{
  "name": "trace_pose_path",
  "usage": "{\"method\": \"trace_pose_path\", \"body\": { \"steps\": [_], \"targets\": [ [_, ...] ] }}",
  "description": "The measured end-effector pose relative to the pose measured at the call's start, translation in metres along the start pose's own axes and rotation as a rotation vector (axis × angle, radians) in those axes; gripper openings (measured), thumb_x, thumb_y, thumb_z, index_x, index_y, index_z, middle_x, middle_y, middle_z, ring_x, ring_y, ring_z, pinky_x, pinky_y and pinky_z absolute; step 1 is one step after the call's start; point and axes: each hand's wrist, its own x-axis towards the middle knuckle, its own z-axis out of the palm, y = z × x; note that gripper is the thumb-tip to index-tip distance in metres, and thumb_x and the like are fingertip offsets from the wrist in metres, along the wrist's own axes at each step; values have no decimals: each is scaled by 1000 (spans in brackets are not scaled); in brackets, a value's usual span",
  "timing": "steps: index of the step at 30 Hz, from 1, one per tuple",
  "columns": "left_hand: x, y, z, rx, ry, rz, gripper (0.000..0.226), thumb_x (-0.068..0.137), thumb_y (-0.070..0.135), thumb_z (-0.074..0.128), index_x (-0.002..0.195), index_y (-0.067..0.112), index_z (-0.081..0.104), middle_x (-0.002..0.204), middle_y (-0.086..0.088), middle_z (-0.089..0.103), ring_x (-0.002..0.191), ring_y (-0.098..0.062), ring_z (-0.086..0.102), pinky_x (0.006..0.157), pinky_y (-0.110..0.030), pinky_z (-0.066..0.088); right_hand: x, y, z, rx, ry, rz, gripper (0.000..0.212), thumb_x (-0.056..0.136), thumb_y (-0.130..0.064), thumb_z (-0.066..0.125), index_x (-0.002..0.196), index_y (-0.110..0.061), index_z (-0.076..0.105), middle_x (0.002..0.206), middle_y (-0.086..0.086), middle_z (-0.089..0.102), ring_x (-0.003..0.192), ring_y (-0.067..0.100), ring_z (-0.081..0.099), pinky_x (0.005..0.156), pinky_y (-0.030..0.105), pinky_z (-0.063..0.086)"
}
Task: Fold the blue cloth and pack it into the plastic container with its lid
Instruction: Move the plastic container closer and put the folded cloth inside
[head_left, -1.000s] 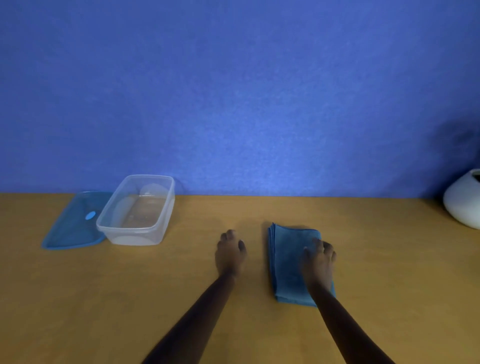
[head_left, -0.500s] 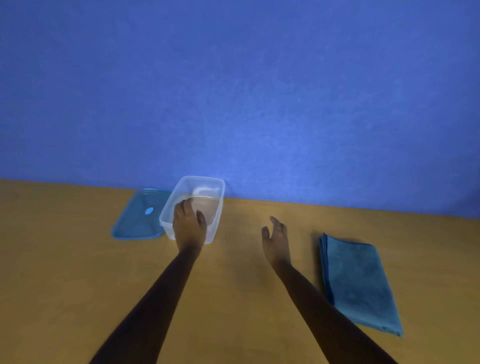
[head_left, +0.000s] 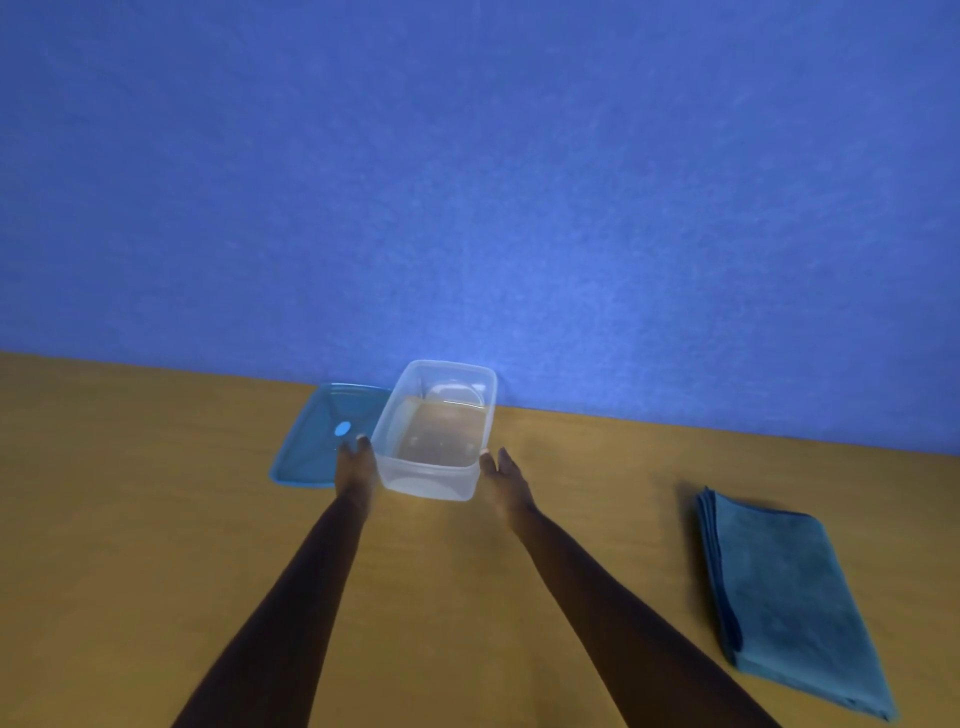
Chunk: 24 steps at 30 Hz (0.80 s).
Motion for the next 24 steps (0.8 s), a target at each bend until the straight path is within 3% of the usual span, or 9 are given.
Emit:
{"method": "trace_pose_path", "body": {
  "steps": [3, 6, 9, 12, 14, 18, 20, 22, 24],
  "targets": [
    [-3, 0, 0, -135, -109, 6, 29, 101, 12, 33, 116, -7, 48, 106, -17, 44, 101, -27, 44, 87, -36, 34, 6, -2, 12, 121, -13, 57, 50, 100, -35, 31, 138, -3, 39, 145, 18, 42, 131, 32, 43, 107, 36, 34],
    [-1, -3, 3, -209, -181, -57, 19, 102, 17, 30, 108, 8, 46, 105, -14, 45, 100, -21, 39, 85, -32, 32, 10, -2, 22, 240, -62, 95, 50, 100, -34, 31, 135, -1, 44, 140, 21, 48, 126, 33, 48, 108, 42, 38],
    [5, -8, 3, -171, -209, -91, 17, 102, 18, 31, 97, 10, 47, 81, -7, 44, 96, -19, 32, 71, -27, 34, 13, 2, 28, 246, -106, 102, 46, 99, -30, 36, 136, -3, 42, 133, 16, 52, 115, 24, 51, 88, 29, 42],
    [5, -10, 3, -64, -207, -115, 27, 100, 14, 36, 122, 4, 48, 102, -14, 52, 102, -20, 36, 90, -36, 39, 14, 6, 27, 219, -108, 93, 42, 96, -22, 45, 134, -5, 44, 125, 15, 56, 107, 26, 53, 80, 27, 40],
    [2, -11, 6, -85, -177, -111, 37, 98, 11, 38, 131, -5, 40, 132, -28, 46, 110, -30, 45, 107, -47, 35, 15, 6, 25, 236, -95, 82, 42, 95, -18, 47, 135, -7, 44, 127, 16, 56, 113, 30, 54, 85, 30, 44],
    [-10, -6, 14, -92, -166, -100, 41, 98, 10, 38, 137, -2, 36, 147, -23, 36, 133, -35, 38, 113, -44, 30, 11, 7, 11, 288, -88, 56, 43, 95, -16, 47, 137, -11, 43, 136, 15, 53, 124, 32, 50, 107, 43, 40],
    [-17, -4, 21, -131, -167, -111, 41, 98, 12, 38, 137, -1, 37, 142, -21, 42, 125, -28, 43, 110, -41, 33, 9, 10, 1, 313, -69, 47, 43, 95, -16, 47, 137, -12, 44, 136, 14, 53, 124, 32, 51, 109, 44, 39],
    [-30, -1, 34, -153, -161, -93, 40, 97, 9, 40, 134, -5, 41, 118, -17, 48, 106, -19, 42, 97, -35, 37, 3, 16, -13, 333, -26, 49, 43, 94, -14, 47, 137, -11, 45, 136, 15, 53, 124, 32, 51, 109, 44, 39],
    [-45, 1, 49, -194, -152, -79, 37, 95, 5, 42, 129, -8, 45, 106, -20, 48, 98, -26, 45, 88, -35, 38, -5, 22, -29, 363, 22, 41, 41, 94, -14, 47, 136, -11, 46, 135, 15, 55, 124, 31, 51, 108, 43, 38]
  ]
}}
